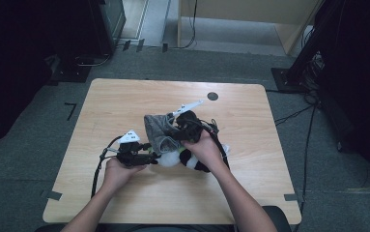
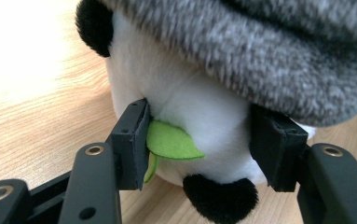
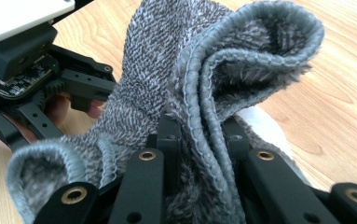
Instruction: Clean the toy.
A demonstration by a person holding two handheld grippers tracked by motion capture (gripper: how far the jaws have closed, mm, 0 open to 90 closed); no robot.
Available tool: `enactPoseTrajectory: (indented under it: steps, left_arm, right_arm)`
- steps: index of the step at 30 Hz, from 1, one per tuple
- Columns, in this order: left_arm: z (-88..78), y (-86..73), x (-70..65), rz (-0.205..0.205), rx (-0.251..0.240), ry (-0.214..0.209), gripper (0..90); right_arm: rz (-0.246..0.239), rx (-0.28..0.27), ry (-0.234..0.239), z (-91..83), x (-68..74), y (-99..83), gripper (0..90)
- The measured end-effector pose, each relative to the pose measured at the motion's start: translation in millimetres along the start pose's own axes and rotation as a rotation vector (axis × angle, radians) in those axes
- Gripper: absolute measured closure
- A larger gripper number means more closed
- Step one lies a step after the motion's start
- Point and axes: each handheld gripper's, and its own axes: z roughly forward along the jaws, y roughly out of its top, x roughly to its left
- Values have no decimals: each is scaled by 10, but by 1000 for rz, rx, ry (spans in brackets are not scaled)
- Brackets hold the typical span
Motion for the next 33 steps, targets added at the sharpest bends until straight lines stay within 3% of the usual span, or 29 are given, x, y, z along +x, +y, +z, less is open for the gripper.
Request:
enactPoseTrajectory:
  steps: [6,11,18,24,29,30,33]
  left_arm:
    - [1,21,26,-25,18,-6,437]
    - [8,51,36,-41,29,-11,438]
    - [24,86,58,-46,35,-20,438]
    - [38,113,81,-48,37,-26,438]
    - [45,120,106,-63,24,-38,439]
    - [47,123,107,-60,24,-37,439]
    - [49,127,104,-44,23,-32,438]
  right_arm:
    - [14,11,-55,-121,-103,-60,761]
    - [66,30,-44,-281,-273,-187,766]
    - [43,28,-95,-416,-264,-232,769]
    - [54,6,-127,-541,-305,-276,769]
    - [70,5,-233,-713,-386,-328,771]
    - [92,-17,-248,-806,-430,-353,772]
    - [101,-37,-254,-885,-432,-351,773]
